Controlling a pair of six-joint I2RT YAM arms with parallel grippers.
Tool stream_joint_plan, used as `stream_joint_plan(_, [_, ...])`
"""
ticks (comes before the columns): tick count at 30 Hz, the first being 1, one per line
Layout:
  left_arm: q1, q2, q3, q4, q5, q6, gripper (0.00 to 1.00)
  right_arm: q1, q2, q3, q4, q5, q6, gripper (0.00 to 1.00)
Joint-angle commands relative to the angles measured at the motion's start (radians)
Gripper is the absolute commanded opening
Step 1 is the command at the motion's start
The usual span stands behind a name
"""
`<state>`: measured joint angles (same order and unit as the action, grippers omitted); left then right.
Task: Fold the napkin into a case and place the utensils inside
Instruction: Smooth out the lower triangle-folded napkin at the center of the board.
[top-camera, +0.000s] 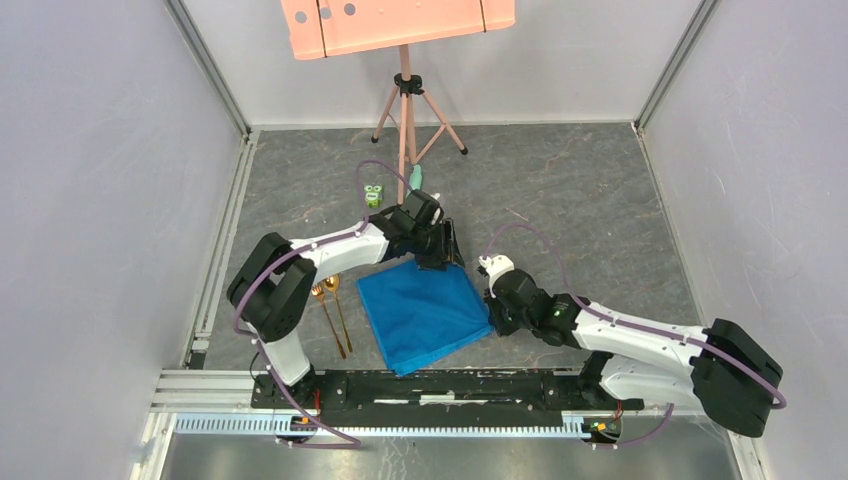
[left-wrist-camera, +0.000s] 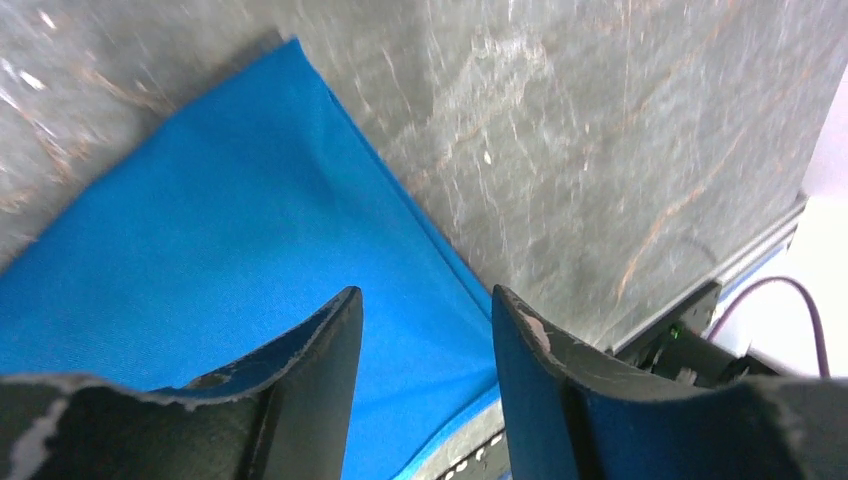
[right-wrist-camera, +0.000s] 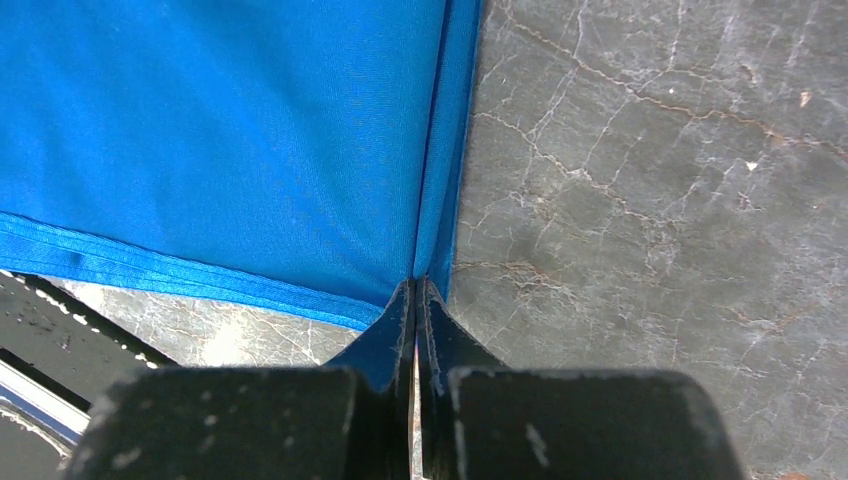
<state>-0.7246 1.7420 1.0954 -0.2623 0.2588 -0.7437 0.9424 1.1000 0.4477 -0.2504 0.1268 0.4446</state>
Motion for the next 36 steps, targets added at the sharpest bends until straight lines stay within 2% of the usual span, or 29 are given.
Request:
stream_joint_plan(1, [0.030,0.040,0.062,0.066,-0.073,-0.065,0.56,0.004,-0.039,-0.007,0.018,0.048,0.013,0.00])
stream_joint_plan(11, [0.083,0.191,0.119,0.175,-0.045,-0.094,0.47,0.003,-0.031,-0.068,0.054,0.041,0.001,0.00])
stream_joint_plan(19, [0.086,0.359,0.218,0.209,-0.030,-0.079,0.39,-0.023,-0.049,-0.107,0.025,0.120,0.017,0.00])
stream_joint_plan(21, [0.086,0.368,0.249,0.186,-0.028,-0.059,0.40,-0.046,-0.057,-0.103,0.005,0.150,0.016,0.00])
stream_joint_plan(25, [0.084,0.318,0.303,0.113,0.024,-0.016,0.51,-0.089,-0.087,-0.067,-0.053,0.186,-0.003,0.00])
stream_joint_plan(26, [0.082,0.285,0.300,0.099,0.036,-0.009,0.53,-0.091,-0.097,-0.050,-0.070,0.193,-0.014,0.03])
stream_joint_plan(30, [0.084,0.116,0.238,0.051,0.063,0.022,0.64,-0.093,-0.106,0.035,-0.094,0.156,-0.076,0.31])
stream_joint_plan(33, [0.102,-0.016,0.174,-0.010,0.037,0.059,0.67,-0.116,-0.063,0.106,-0.012,0.047,-0.111,0.48])
stream_joint_plan(36, [0.150,-0.135,0.064,-0.026,0.032,0.048,0.66,-0.177,0.033,0.180,0.105,-0.084,-0.133,0.57])
